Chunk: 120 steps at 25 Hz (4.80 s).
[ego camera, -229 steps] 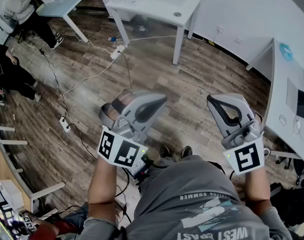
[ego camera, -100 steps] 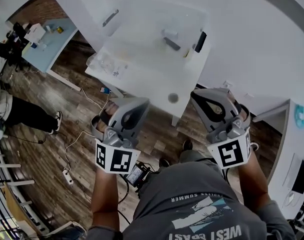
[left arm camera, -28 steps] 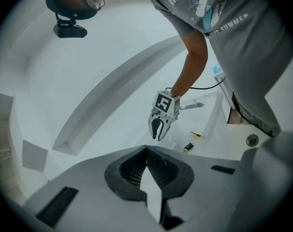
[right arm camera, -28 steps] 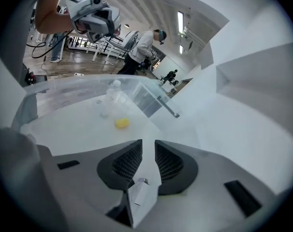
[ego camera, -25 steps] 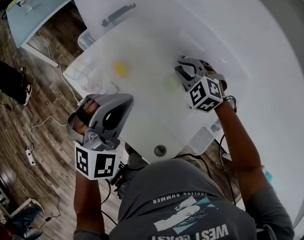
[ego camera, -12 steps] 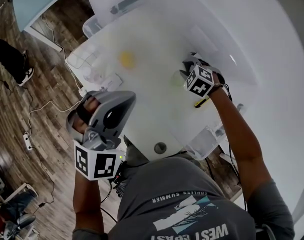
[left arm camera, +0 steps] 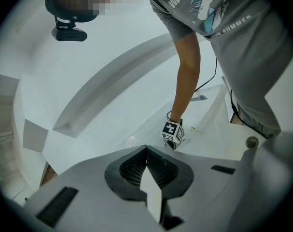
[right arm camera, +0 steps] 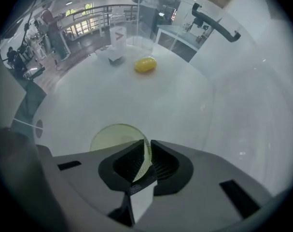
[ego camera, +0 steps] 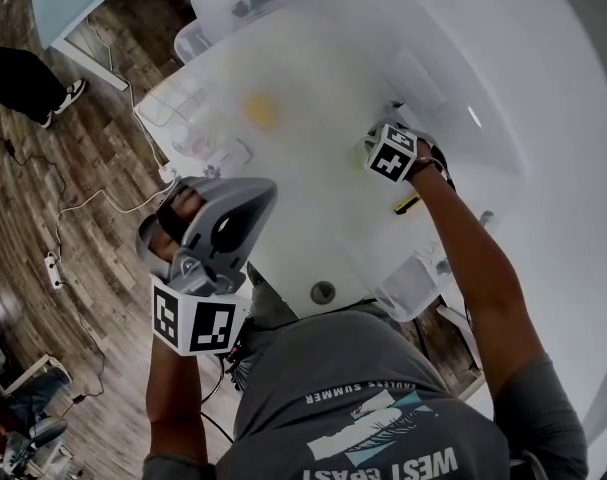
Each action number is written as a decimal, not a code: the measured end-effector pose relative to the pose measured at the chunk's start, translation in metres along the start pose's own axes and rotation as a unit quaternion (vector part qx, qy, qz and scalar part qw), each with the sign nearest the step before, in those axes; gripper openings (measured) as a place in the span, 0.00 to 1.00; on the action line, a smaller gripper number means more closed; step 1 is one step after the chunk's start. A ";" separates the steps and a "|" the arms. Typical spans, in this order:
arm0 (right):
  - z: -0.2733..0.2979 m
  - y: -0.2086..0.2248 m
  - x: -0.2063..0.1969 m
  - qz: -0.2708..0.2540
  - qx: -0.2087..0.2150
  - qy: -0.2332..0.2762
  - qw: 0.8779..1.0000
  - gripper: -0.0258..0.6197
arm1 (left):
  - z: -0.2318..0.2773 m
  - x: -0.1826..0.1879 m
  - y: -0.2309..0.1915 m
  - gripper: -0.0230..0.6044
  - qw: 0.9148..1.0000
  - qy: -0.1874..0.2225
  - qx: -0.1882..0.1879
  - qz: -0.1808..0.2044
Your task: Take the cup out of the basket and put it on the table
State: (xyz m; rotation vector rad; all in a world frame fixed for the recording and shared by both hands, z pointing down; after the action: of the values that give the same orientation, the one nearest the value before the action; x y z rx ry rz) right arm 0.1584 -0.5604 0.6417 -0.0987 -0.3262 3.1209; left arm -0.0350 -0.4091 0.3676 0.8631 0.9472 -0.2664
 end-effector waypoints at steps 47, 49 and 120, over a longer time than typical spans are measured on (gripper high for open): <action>-0.384 -0.139 0.161 0.004 -0.304 0.286 0.909 0.08 | -0.107 0.011 0.016 0.05 0.998 0.035 0.003 0.052; -0.384 -0.163 0.174 -0.002 -0.297 0.295 0.908 0.08 | -0.120 0.011 0.022 0.05 0.998 0.036 0.004 0.054; -0.064 -0.252 0.109 0.121 -0.038 0.083 0.988 0.10 | -0.152 -0.019 0.059 0.05 0.999 0.006 -0.027 0.030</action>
State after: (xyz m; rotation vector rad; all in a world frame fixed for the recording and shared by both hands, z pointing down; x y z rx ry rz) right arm 0.0523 -0.2995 0.6250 -0.4271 -0.4636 3.3064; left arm -0.1049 -0.2604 0.3695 0.8421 0.9346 -0.1830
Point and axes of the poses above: the fingertips, and each gripper's own axes: z forward along the fingers, y to its right, x out of its top, the point moved 1 cm from there along -z, backward along the fingers, and after that the axes turned 7 degrees about -z, right-handed, at the moved point
